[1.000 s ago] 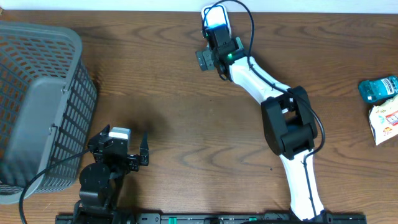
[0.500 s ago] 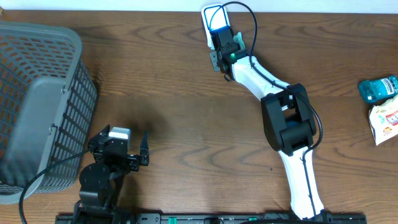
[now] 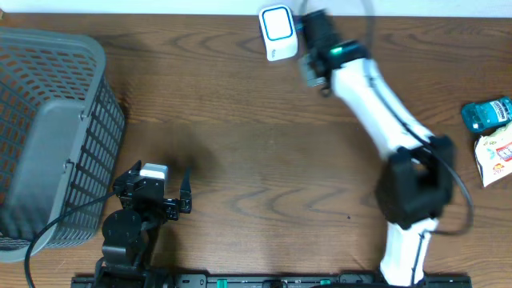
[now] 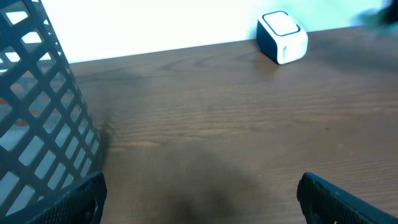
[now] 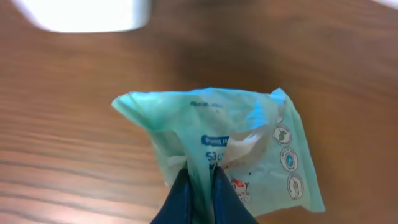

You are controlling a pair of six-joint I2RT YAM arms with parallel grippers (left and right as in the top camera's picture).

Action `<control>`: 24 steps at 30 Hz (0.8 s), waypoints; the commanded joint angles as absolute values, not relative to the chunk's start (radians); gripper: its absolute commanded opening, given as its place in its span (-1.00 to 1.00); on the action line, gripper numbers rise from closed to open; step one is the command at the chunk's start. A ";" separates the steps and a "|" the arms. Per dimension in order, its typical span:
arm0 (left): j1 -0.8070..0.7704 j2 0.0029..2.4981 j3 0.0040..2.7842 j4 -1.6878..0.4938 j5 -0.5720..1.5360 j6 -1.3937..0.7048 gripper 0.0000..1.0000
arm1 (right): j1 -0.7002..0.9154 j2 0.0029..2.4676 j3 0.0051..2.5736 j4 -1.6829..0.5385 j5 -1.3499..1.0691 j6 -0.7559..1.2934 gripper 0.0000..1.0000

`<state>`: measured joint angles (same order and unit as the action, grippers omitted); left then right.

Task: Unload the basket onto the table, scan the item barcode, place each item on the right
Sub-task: 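Carry the wipes pack to the right edge and release it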

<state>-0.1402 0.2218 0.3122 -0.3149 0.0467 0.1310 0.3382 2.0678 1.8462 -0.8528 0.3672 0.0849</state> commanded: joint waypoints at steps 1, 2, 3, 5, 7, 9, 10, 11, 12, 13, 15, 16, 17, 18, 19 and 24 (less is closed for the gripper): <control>-0.140 0.220 0.311 -0.313 0.045 0.130 0.96 | 0.231 2.021 1.850 -0.947 0.545 0.160 -0.98; -0.140 0.220 0.311 -0.313 0.045 0.130 0.96 | 0.199 2.021 1.850 -0.987 0.552 0.178 -0.98; -0.140 0.220 0.311 -0.313 0.045 0.130 0.96 | 0.158 2.022 1.849 -1.031 0.551 0.200 -0.97; -0.140 0.220 0.311 -0.313 0.045 0.130 0.95 | 0.078 2.030 1.837 -1.083 0.552 0.252 -0.98; -0.140 0.220 0.311 -0.313 0.045 0.130 0.96 | 0.002 2.035 1.808 -1.080 0.552 0.281 -0.97; -0.140 0.220 0.311 -0.313 0.045 0.130 0.96 | -0.072 2.037 1.761 -1.036 0.551 0.284 -0.97; -0.140 0.220 0.311 -0.313 0.045 0.130 0.96 | -0.107 2.037 1.731 -0.999 0.550 0.284 -0.97; -0.140 0.220 0.311 -0.313 0.045 0.130 0.96 | -0.139 2.037 1.697 -0.956 0.547 0.284 -0.97; -0.140 0.220 0.311 -0.314 0.045 0.130 0.96 | -0.175 2.037 1.655 -0.908 0.543 0.284 -0.97; -0.140 0.220 0.311 -0.313 0.045 0.130 0.95 | -0.202 2.037 1.617 -0.871 0.541 0.284 -0.97; -0.140 0.220 0.311 -0.313 0.045 0.130 0.96 | -0.253 2.037 1.538 -0.803 0.513 0.284 -0.98; -0.140 0.220 0.311 -0.313 0.045 0.130 0.95 | -0.274 2.037 1.505 -0.776 0.492 0.284 -0.96; -0.140 0.220 0.311 -0.313 0.045 0.130 0.96 | -0.293 2.037 1.475 -0.749 0.472 0.284 -0.84; -0.140 0.220 0.311 -0.313 0.045 0.130 0.96 | -0.309 2.037 1.453 -0.727 0.455 0.284 -0.64; -0.140 0.220 0.311 -0.313 0.045 0.130 0.96 | -0.321 2.037 1.444 -0.718 0.440 0.284 -0.49; -0.140 0.220 0.311 -0.313 0.045 0.130 0.96 | -0.331 1.994 1.509 -0.788 0.423 0.284 0.98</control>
<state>-0.1402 0.2218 0.3122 -0.3145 0.0467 0.1310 -0.3405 2.0365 1.4582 -0.7727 0.4450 0.2749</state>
